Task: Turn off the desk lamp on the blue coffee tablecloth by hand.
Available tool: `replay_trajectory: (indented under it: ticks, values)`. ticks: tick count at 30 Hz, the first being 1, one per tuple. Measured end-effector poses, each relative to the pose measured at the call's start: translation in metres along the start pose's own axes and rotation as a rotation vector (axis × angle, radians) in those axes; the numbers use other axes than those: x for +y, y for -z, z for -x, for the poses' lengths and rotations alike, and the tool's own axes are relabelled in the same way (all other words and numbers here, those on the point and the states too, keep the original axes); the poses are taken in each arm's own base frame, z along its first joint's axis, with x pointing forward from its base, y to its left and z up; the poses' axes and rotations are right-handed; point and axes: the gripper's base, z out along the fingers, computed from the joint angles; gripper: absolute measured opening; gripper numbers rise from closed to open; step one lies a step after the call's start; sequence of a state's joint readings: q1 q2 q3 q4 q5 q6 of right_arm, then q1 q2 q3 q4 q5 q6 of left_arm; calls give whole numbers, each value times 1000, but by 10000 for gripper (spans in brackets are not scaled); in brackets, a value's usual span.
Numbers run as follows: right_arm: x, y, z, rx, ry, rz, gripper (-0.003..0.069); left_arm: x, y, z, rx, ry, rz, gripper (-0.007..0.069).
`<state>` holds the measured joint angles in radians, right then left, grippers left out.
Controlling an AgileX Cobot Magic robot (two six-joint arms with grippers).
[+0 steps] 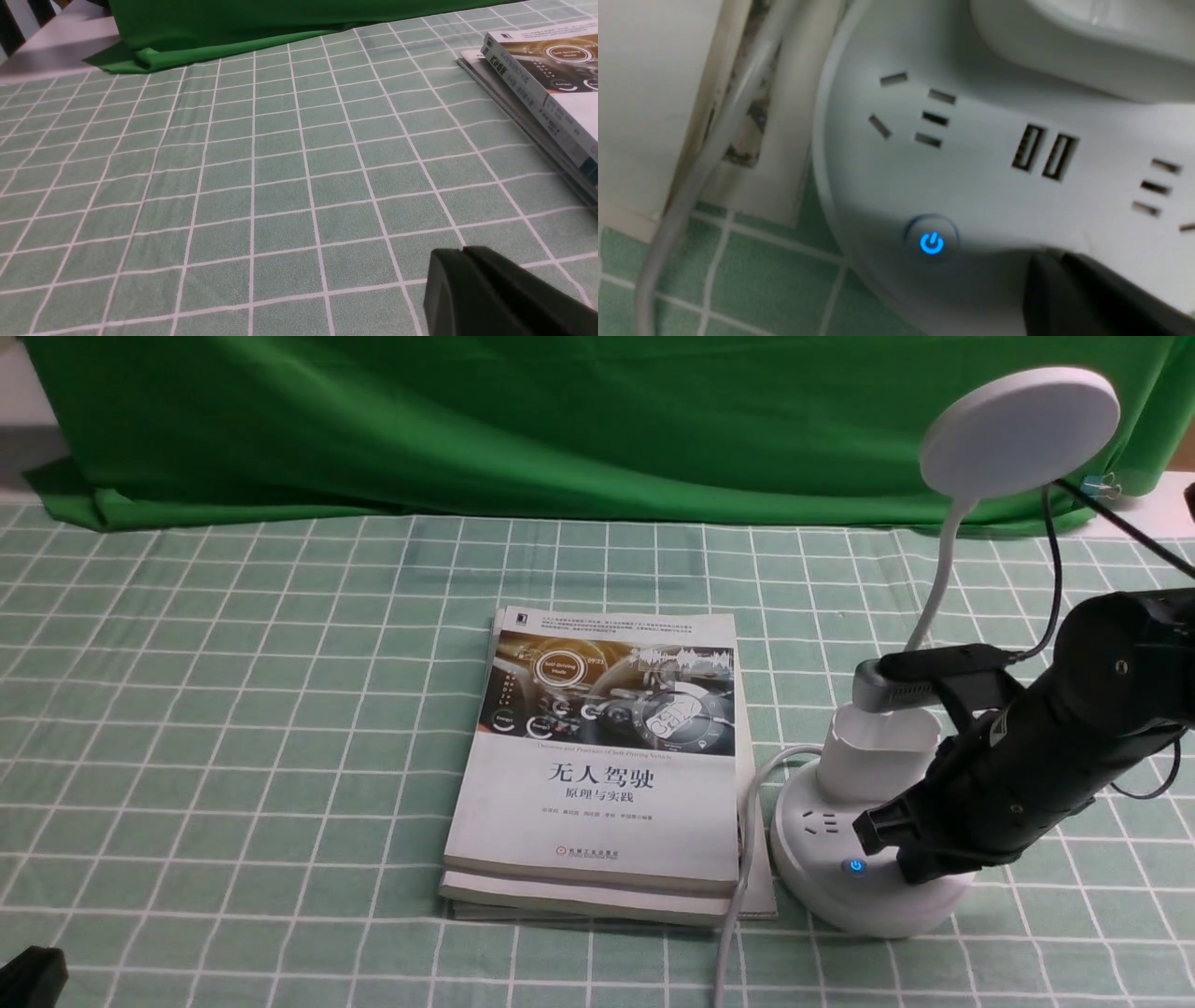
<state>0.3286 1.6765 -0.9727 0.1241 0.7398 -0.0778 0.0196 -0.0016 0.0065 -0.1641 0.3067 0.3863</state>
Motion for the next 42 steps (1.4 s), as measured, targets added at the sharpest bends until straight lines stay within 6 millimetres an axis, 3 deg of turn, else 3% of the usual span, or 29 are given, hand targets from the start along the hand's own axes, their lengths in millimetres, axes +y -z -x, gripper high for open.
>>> replay_trajectory:
  ticks: [3, 7, 10, 11, 14, 17, 19, 28, 31, 35, 42]
  values:
    - [1, 15, -1, -45, 4, 1, 41, 0, 0, 0, 0, 0, 0, 0]
    - [5, 55, -11, -138, 13, 5, 41, 0, 0, 0, 0, 0, 0, 0]
    - [6, 77, -29, -194, 2, 9, 41, 0, 0, 0, 0, 0, 0, 0]
    - [7, 87, -48, -228, -9, 11, 41, 0, 0, 0, 0, 0, 0, 0]
    - [7, 93, -71, -265, -24, 13, 42, 0, 0, 0, 0, 0, 0, 0]
    - [7, 101, -111, -319, -78, 26, 47, 0, 0, 0, 0, 0, 0, 0]
    - [8, 108, -127, -367, -89, 33, 51, 0, 0, 0, 0, 0, 0, 0]
    - [10, 145, -165, -634, -58, 50, 65, 0, 0, 0, 0, 0, 0, 0]
    - [7, 148, -176, -766, -27, 16, 43, 0, 0, 0, 0, 0, 0, 0]
    - [-3, 137, -193, -919, -92, -49, 31, 0, 0, 0, 0, 0, 0, 0]
    - [-15, 78, -234, -1090, -88, -209, 31, 0, 0, 0, 0, 0, 0, 0]
